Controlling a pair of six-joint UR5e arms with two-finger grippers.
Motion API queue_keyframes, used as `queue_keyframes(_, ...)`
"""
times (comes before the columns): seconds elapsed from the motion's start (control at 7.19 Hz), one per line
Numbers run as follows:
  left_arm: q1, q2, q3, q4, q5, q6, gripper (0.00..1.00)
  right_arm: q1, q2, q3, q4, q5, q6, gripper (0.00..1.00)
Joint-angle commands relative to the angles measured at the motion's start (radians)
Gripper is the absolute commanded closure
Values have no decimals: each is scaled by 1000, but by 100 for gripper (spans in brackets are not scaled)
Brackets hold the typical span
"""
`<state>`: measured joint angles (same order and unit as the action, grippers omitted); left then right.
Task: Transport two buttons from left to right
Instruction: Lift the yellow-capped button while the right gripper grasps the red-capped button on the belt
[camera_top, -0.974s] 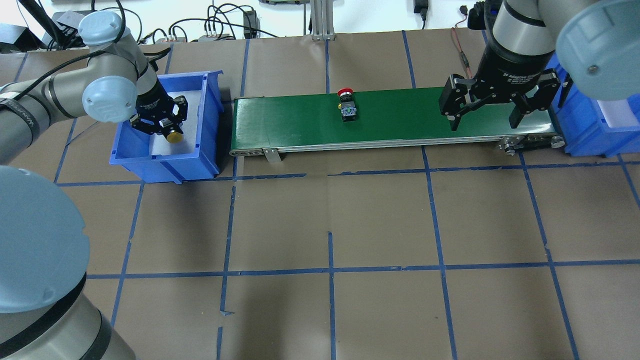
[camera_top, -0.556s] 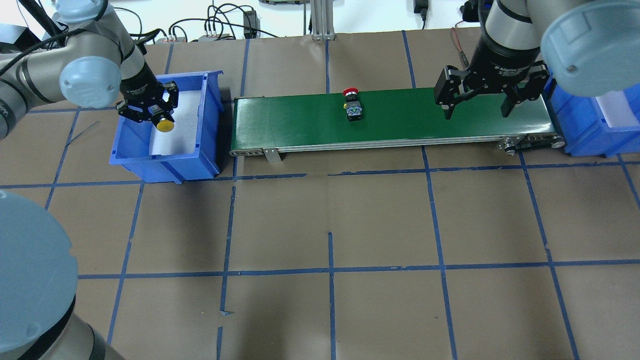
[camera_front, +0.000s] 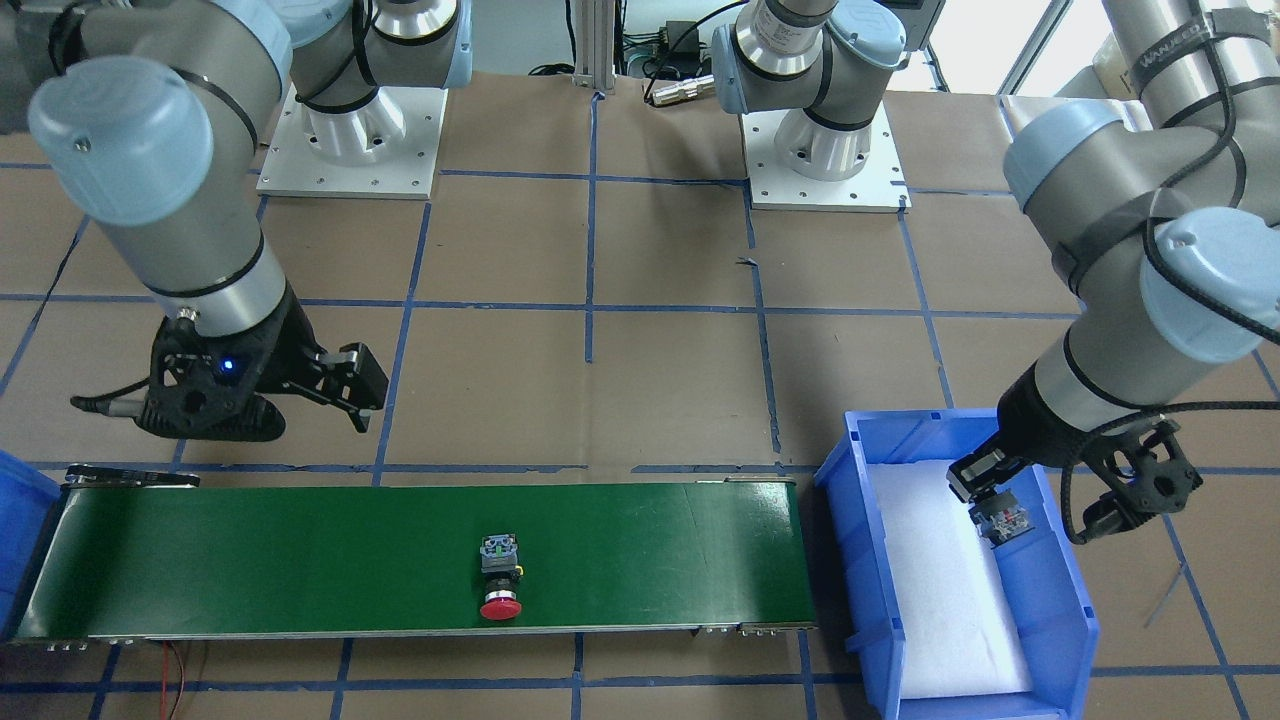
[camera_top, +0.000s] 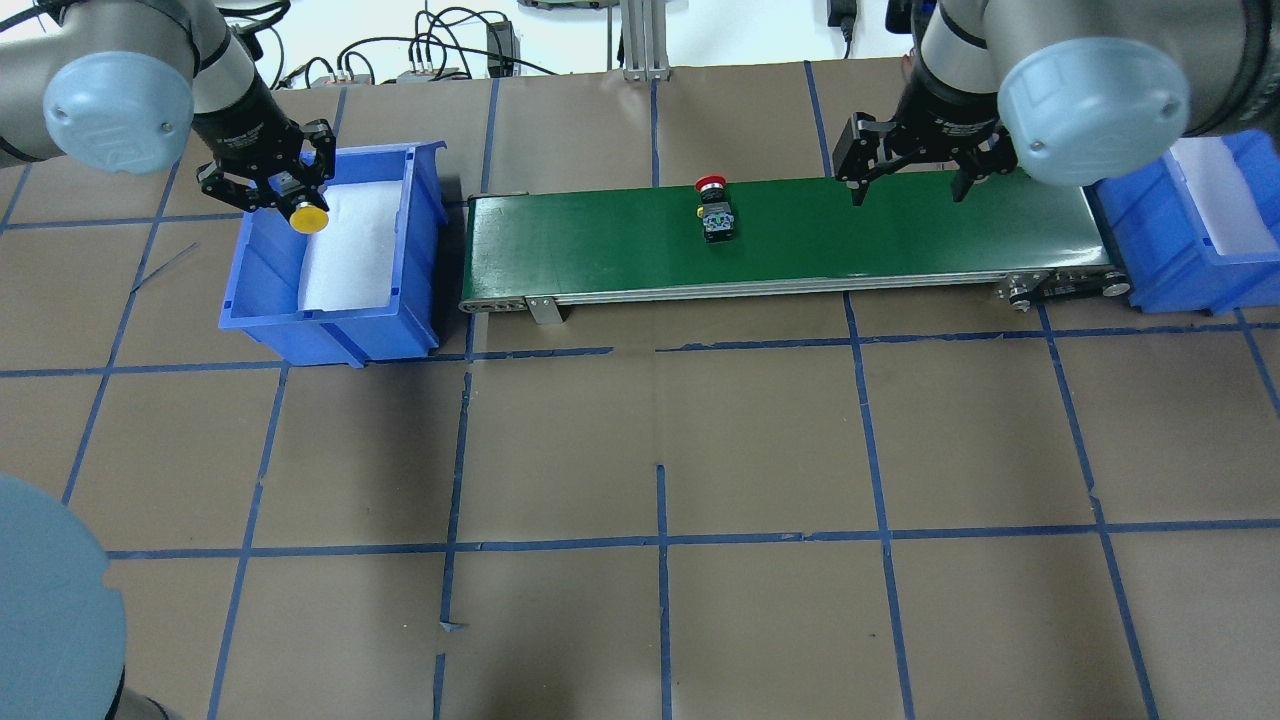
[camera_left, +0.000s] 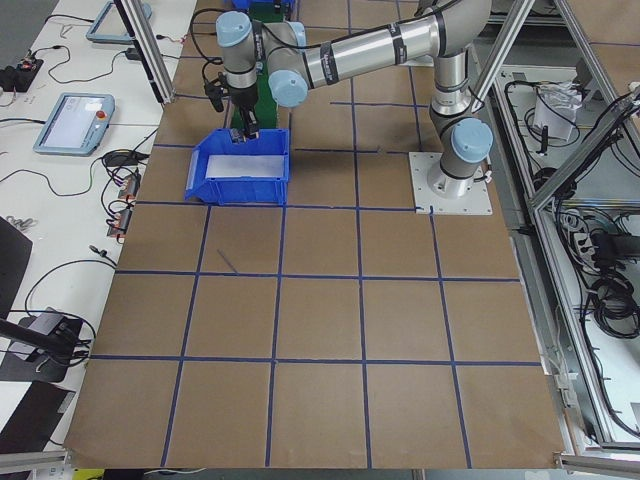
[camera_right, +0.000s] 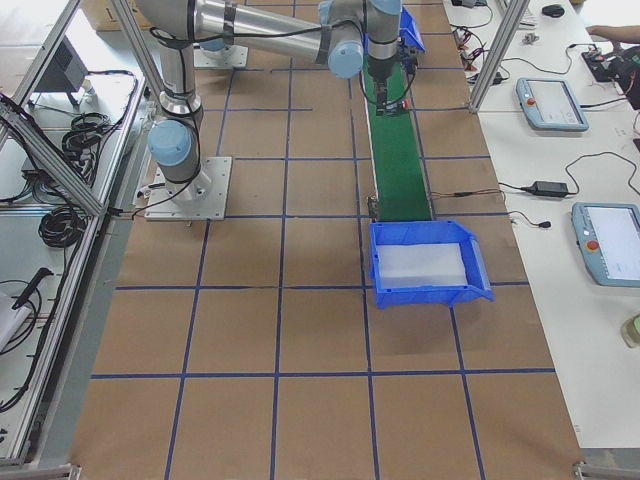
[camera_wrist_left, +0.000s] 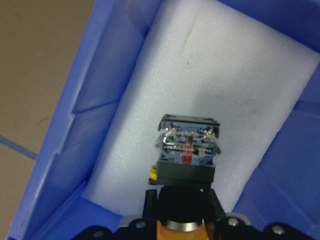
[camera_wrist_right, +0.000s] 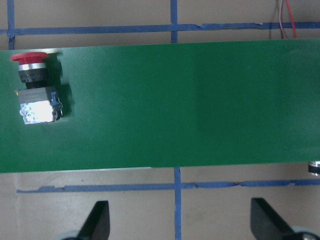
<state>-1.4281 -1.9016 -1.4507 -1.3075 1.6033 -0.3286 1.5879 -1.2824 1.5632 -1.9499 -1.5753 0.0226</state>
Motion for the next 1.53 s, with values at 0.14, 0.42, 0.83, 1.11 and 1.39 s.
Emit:
queue_keyframes(0.14,-161,3,64,-4,9,-168,73,65,165,-103,-40,3,-15,0)
queue_keyframes(0.42,-219,-29,50,14,1,-178,73,95,208,-104,-44,3,-27,0)
queue_keyframes(0.83,-241,-115,49,62,-3,-179,73,107,248,-111,-81,3,-23,0)
queue_keyframes(1.11,-288,-174,49,149,7,-196,72,107,258,-129,-87,5,-23,0)
queue_keyframes(1.39,-287,-206,64,169,6,-196,72,107,296,-175,-87,3,-21,0)
